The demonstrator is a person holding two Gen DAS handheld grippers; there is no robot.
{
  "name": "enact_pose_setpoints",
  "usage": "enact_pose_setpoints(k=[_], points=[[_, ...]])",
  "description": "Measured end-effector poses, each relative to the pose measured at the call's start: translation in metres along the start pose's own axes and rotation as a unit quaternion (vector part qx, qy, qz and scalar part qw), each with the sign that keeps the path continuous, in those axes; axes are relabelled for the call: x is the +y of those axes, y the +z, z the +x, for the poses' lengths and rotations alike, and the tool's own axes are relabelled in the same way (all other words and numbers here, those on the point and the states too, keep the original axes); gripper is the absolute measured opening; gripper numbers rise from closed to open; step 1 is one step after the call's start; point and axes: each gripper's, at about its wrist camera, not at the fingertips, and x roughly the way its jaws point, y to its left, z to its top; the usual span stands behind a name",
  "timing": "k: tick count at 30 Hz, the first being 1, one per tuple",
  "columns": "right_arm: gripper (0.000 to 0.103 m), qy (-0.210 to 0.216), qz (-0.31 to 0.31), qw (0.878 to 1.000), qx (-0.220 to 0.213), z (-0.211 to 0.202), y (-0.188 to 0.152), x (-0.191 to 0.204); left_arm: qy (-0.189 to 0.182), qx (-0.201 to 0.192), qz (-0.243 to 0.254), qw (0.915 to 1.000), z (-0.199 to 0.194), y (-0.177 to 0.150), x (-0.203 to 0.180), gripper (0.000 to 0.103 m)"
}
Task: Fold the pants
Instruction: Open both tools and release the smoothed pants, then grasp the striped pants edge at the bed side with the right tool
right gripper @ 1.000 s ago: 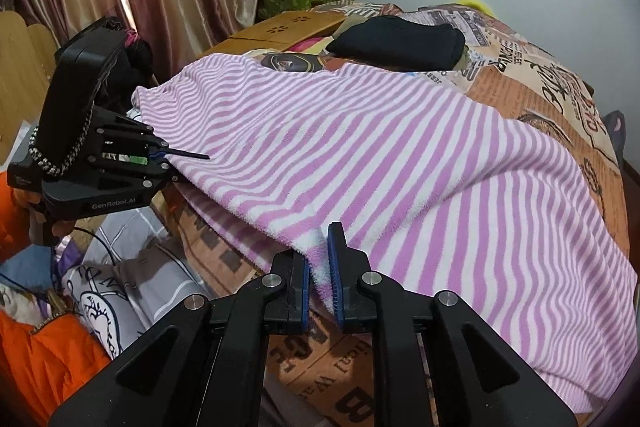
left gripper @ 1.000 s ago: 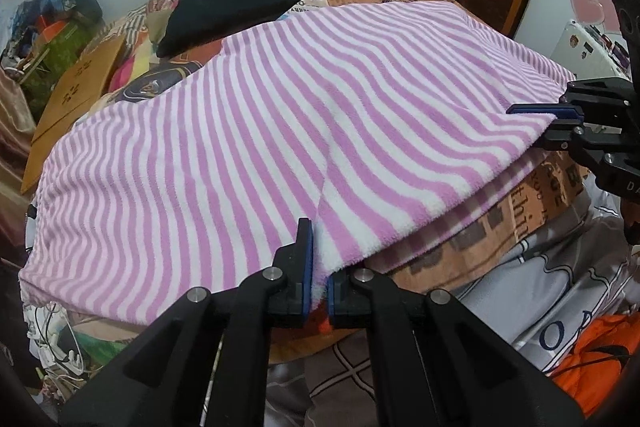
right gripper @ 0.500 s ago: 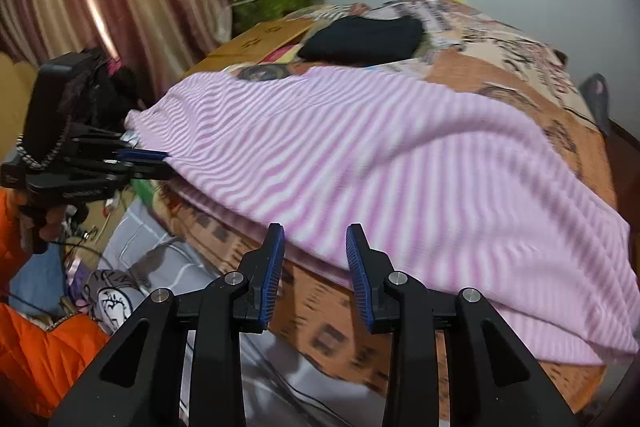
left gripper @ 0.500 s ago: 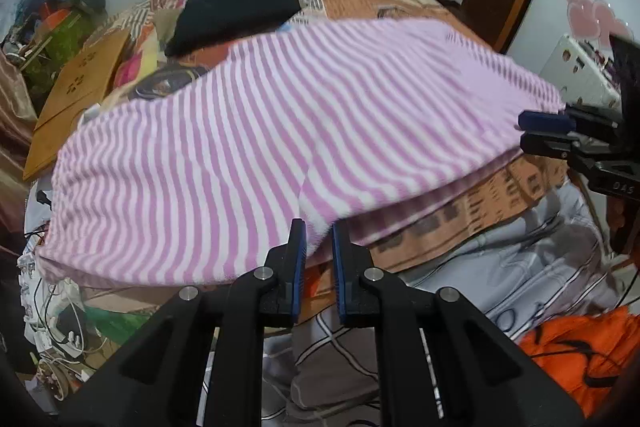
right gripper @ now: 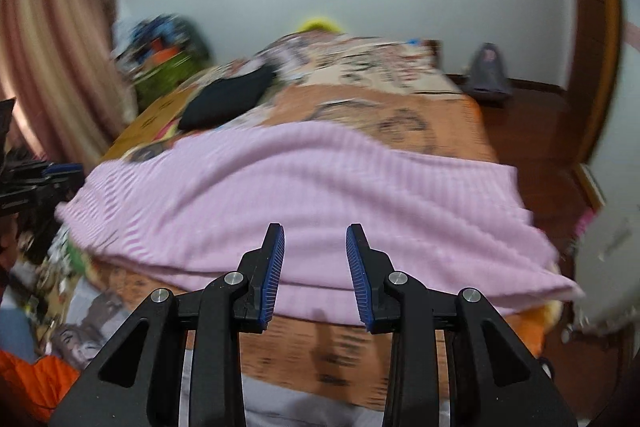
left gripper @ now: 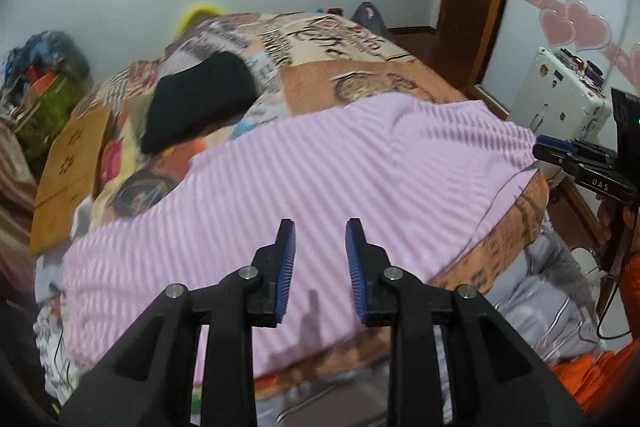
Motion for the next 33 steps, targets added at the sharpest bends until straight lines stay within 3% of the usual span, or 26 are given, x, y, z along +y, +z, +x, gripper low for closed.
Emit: enact_pose_setpoints(k=[6,11,14,18,21,24,28,33], points=[[0.032,-0.093,0.077,0.993,0.009,-0.015,-0.028,-0.072,-0.027,0.032,0.017,0.999,0.059,0.033,-0.035,0.033],[0.032,-0.121,0.156,0.98,0.03,-0.017,-0.052,-0.123,-0.029,0.077,0.022,0.9963,0.106,0.033,-0.057,0.033],[0.032,-0.139,0.167,0.975,0.038,-0.013,-0.057,-0.137,-0.019,0.094,0.021,0.9952,0.123,0.024,-0.064,0.034],[0.034,-0.127,0.185,0.974,0.04,0.0,-0.054,-0.149,-0.006,0.08,0.009,0.9967,0.125,0.021,-0.063,0.044],[0.044,-0.105,0.21,0.972,0.031,0.0,-0.054,-0.159,-0.006,0.079,-0.003,0.9968,0.127,0.021,-0.06,0.046],[0.044,-0.081,0.229,0.97,0.016,0.001,-0.049,-0.162,-0.001,0.079,-0.006,0.9969,0.127,0.021,-0.061,0.047],[0.06,-0.078,0.227,0.971,0.007,0.002,-0.046,-0.162,0.007,0.076,-0.007,0.9971,0.129,0.021,-0.063,0.048],[0.06,-0.08,0.232,0.969,0.016,0.024,-0.041,-0.172,0.01,0.072,-0.01,0.9973,0.129,0.02,-0.063,0.049]])
